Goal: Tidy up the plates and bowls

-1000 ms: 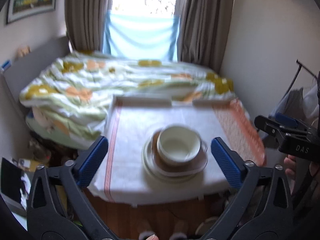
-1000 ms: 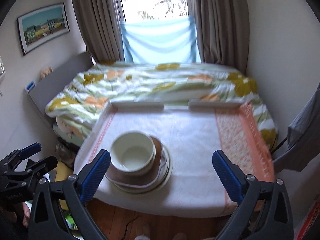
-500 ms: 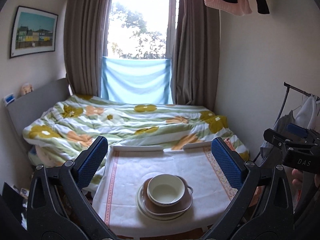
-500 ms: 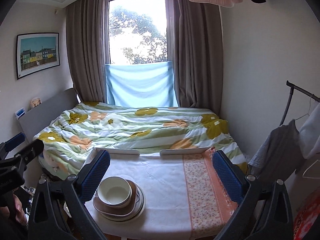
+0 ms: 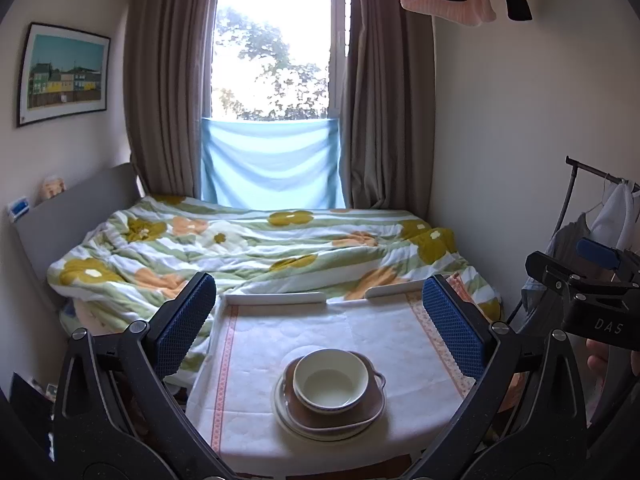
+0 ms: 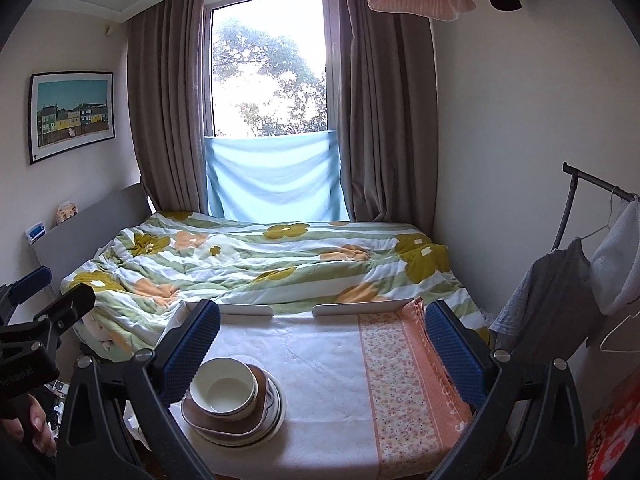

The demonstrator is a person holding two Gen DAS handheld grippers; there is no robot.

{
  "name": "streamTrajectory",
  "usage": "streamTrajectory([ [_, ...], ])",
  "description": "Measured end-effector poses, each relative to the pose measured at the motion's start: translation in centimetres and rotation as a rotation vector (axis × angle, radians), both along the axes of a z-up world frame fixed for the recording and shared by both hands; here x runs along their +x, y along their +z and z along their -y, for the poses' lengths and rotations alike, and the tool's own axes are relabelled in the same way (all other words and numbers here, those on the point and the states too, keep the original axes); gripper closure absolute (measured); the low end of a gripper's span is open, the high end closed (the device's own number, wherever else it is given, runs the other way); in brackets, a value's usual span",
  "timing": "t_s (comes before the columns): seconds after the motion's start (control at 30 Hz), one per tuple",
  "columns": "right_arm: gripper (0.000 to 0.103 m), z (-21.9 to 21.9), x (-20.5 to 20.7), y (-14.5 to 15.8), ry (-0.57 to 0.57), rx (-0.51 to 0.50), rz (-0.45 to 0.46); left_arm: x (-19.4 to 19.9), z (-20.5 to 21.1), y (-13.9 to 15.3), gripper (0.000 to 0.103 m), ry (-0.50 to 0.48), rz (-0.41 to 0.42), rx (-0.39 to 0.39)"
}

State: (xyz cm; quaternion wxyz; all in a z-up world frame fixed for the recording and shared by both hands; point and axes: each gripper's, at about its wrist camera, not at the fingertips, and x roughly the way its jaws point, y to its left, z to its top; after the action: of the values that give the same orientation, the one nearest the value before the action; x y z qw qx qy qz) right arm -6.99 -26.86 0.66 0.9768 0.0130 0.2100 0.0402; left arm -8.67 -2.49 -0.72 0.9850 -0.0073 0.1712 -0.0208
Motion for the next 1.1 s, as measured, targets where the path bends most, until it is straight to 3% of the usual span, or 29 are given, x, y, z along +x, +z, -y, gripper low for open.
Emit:
streamTrajectory([
  [1.1,0.001,-0.9,0.9,-0.1,-0.018,-0.004,-0.002,1.7,-2.0,0.0,0.000,-0.028,0.010,-0.002],
])
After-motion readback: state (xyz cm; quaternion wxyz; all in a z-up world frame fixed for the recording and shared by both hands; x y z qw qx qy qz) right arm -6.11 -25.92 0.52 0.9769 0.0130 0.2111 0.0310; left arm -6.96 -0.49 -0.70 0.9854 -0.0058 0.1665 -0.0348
